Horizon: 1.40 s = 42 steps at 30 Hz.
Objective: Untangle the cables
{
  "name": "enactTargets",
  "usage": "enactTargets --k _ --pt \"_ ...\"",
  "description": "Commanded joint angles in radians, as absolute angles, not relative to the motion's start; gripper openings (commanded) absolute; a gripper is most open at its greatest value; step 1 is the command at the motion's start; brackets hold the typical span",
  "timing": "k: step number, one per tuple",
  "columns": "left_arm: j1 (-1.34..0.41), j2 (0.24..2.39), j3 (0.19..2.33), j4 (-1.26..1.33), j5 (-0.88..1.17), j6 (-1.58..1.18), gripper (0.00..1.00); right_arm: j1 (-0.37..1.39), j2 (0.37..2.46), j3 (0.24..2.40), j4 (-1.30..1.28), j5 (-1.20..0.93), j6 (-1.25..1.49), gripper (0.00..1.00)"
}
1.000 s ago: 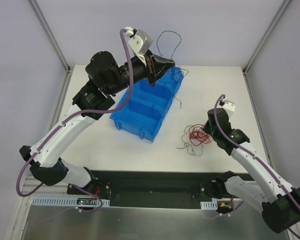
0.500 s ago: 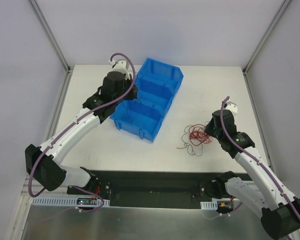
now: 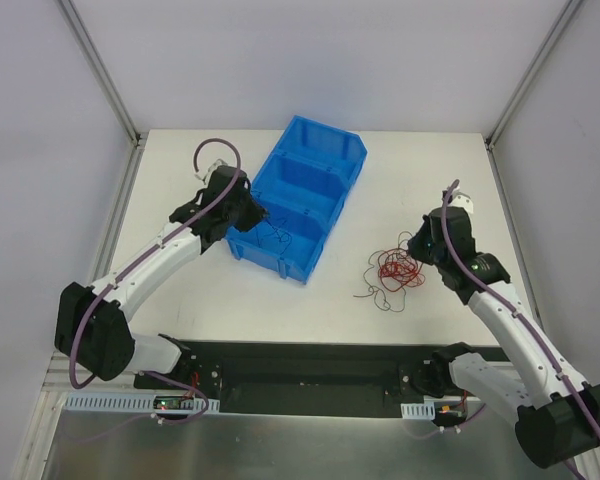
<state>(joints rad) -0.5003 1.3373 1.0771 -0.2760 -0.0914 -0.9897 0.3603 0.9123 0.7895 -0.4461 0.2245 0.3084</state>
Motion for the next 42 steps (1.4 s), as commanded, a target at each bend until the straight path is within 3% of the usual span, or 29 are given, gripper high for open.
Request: enactTargets --k 1,2,6,13,16,20,27,35,42 --pt "-0.457 1.358 1.048 -0.311 -0.054 -1.163 0.0 0.347 0.925 0.862 -0.419 0.175 0.276 0.0" --pt "-0.453 1.358 1.046 -0.311 -0.052 -1.166 0.0 0.348 0.925 0.864 -0.417 0.173 0.273 0.01" --pt "-0.453 1.351 1.035 -0.311 -0.034 -1.189 0.17 0.347 0.923 0.87 -0.414 0.183 0.253 0.0" --pt "-0.451 1.344 1.038 -0.336 -0.008 -1.229 0.58 0.345 0.922 0.888 -0.417 0.112 0.218 0.0" --pt "-0.451 1.341 1.084 -0.342 -0.021 -1.139 0.59 0.345 0.919 0.87 -0.402 0.124 0.216 0.0" --pt "-0.446 1.359 1.198 -0.419 -0.133 -0.82 0.59 0.345 0.946 0.897 -0.403 0.098 0.213 0.0" --pt "-0.388 1.439 1.321 -0.578 -0.357 -0.395 0.7 0.347 0.942 0.913 -0.429 0.083 0.195 0.0" --pt "-0.247 1.439 1.269 -0.549 -0.07 -0.126 0.66 0.347 0.971 0.94 -0.446 0.051 0.203 0.0" --pt "-0.196 1.563 1.321 -0.543 0.1 -0.104 0.47 0.345 0.965 0.969 -0.479 0.068 0.187 0.0"
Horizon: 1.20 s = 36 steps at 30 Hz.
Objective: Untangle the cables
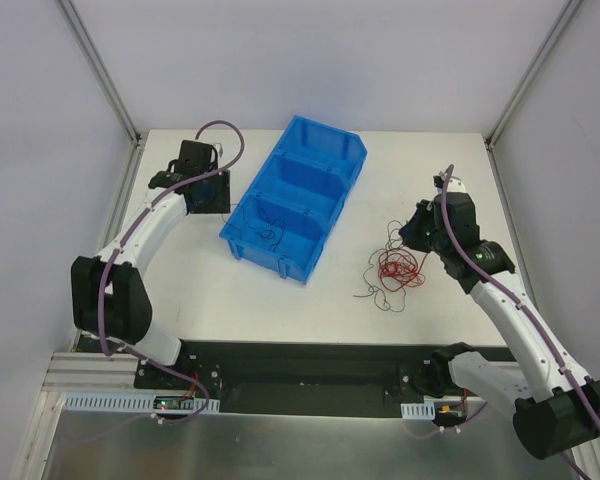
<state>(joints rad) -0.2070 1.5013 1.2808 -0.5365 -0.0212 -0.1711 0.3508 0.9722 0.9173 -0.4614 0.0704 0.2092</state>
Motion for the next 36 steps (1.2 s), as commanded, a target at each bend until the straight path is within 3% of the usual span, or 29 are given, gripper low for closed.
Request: enactTargets --k 1,4,7,10,13,17,22,28,31,34,36 --pt "-0.196 1.58 1.324 -0.535 0.113 -0.109 0.46 0.347 0.965 0.971 -0.483 0.066 0.186 0.0" --pt "-0.196 1.626 1.348 -0.526 0.158 -0.124 0.41 0.347 0.953 0.977 -0.494 0.081 0.18 0.0" --pt "-0.198 1.637 1.365 -0.526 0.143 -0.127 0.23 0.347 0.948 0.989 -0.495 0.104 0.175 0.0" --pt "-0.224 1.597 1.359 -0.528 0.068 -0.111 0.13 0.347 0.963 1.0 -0.502 0.092 0.176 0.0" --pt "-0.29 1.537 1.322 -0.528 -0.087 -0.1 0.1 0.345 0.971 0.996 -0.511 0.083 0.179 0.0" --pt "-0.38 1.457 1.298 -0.534 -0.139 -0.121 0.05 0.347 0.974 0.994 -0.522 0.065 0.202 0.0" --pt "-0.429 1.486 1.258 -0.522 0.032 -0.242 0.06 0.345 0.988 1.015 -0.538 0.017 0.187 0.0" --pt "-0.465 1.594 1.262 -0.497 -0.026 -0.221 0.25 0.345 0.962 1.023 -0.502 -0.107 0.153 0.0" --pt "-0.465 1.559 1.296 -0.497 -0.038 -0.216 0.46 0.345 0.939 1.02 -0.492 -0.139 0.124 0.0" --pt "-0.466 1.499 1.333 -0.497 0.038 -0.274 0.81 0.347 0.914 1.025 -0.468 -0.234 0.092 0.01" --pt "-0.477 1.467 1.356 -0.488 0.099 -0.32 0.86 0.347 0.9 1.028 -0.446 -0.325 0.083 0.0"
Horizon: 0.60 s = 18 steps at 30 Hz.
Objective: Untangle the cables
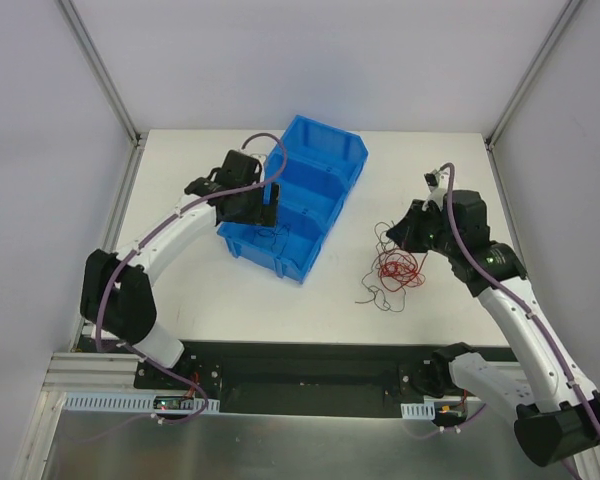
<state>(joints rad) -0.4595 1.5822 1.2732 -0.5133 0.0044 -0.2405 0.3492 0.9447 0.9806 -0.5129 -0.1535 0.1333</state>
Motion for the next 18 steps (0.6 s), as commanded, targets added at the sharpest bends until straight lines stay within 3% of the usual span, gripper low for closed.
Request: enactTargets --k 1,3,7,8,11,13,15,18 --pt "-0.485 1.451 1.368 -0.476 0.13 -0.333 0.86 0.347 0.893 1.032 -0.446 -0.348 0.086 0.0" --pt "-0.502 1.424 1.373 -0.428 0.225 -0.336 0.81 0.347 0.881 1.031 -0.437 -0.389 0.092 0.0" --pt "-0.515 1.381 1.318 -0.247 0.435 -0.397 0.61 0.347 0.833 1.017 -0.385 -0.437 0.136 0.0" --pt "-0.517 1.373 1.303 -0.176 0.502 -0.434 0.62 0.347 0.824 1.02 -0.364 -0.455 0.156 0.0" --pt "-0.543 1.376 1.266 -0.031 0.615 -0.509 0.83 0.347 0.816 1.02 -0.293 -0.535 0.199 0.0" --pt "-0.564 1.408 1.279 0.032 0.662 -0.557 0.89 0.347 0.833 1.045 -0.311 -0.551 0.204 0.0" --pt "-0.589 1.456 1.314 0.04 0.66 -0.607 0.88 0.347 0.842 1.057 -0.319 -0.561 0.207 0.0" --pt "-0.613 1.525 1.351 0.048 0.687 -0.675 0.74 0.351 0.838 1.063 -0.296 -0.563 0.216 0.0"
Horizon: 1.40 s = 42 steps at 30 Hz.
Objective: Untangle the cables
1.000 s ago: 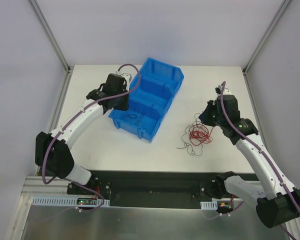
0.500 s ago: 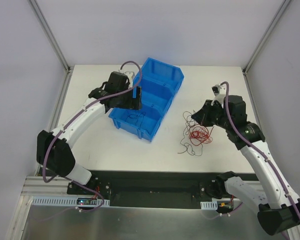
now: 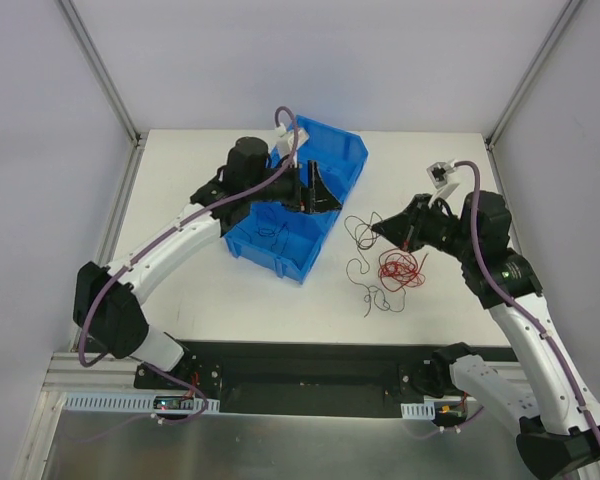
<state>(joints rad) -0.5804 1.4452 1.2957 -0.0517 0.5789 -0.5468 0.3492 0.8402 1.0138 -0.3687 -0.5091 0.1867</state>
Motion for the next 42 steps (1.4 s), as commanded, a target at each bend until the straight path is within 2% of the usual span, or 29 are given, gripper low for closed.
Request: enactTargets --k 1,4,7,10,14,16,20,26,29,31,34,38,42 --pt "-0.62 1.543 1.362 0.046 0.701 -0.678 0.71 0.351 0.836 1.069 -0.293 -0.568 0.218 0.0" --pt "-0.634 1.577 1.377 0.045 0.729 -0.673 0.64 0.353 0.844 1.081 -0.281 -0.581 0.215 0.01" --pt "-0.637 1.588 1.371 0.044 0.739 -0.689 0.49 0.357 0.85 1.089 -0.272 -0.587 0.215 0.0" --pt "-0.638 1.603 1.371 0.044 0.735 -0.701 0.48 0.359 0.845 1.095 -0.265 -0.592 0.221 0.0" --pt "-0.64 1.641 1.405 0.055 0.774 -0.73 0.54 0.365 0.842 1.092 -0.264 -0.595 0.23 0.0" --pt "-0.65 1.652 1.414 0.057 0.796 -0.729 0.54 0.371 0.838 1.088 -0.262 -0.594 0.233 0.0" --pt "-0.673 1.669 1.419 0.005 0.735 -0.701 0.37 0.38 0.835 1.083 -0.239 -0.595 0.259 0.0" --pt "-0.68 1.721 1.453 -0.193 0.553 -0.575 0.31 0.394 0.815 1.118 -0.121 -0.56 0.345 0.01" --pt "-0.676 1.842 1.529 -0.297 0.505 -0.494 0.19 0.399 0.83 1.156 -0.062 -0.572 0.414 0.0" --pt "-0.676 1.916 1.586 -0.351 0.503 -0.459 0.15 0.405 0.834 1.196 -0.028 -0.562 0.44 0.0" --pt "-0.678 1.941 1.574 -0.365 0.502 -0.448 0.14 0.406 0.836 1.305 -0.031 -0.525 0.431 0.0" --pt "-0.678 1.902 1.51 -0.364 0.48 -0.423 0.15 0.406 0.87 1.555 -0.191 -0.482 0.328 0.0" --pt "-0.675 1.873 1.486 -0.365 0.457 -0.423 0.16 0.406 0.871 1.644 -0.224 -0.422 0.288 0.0"
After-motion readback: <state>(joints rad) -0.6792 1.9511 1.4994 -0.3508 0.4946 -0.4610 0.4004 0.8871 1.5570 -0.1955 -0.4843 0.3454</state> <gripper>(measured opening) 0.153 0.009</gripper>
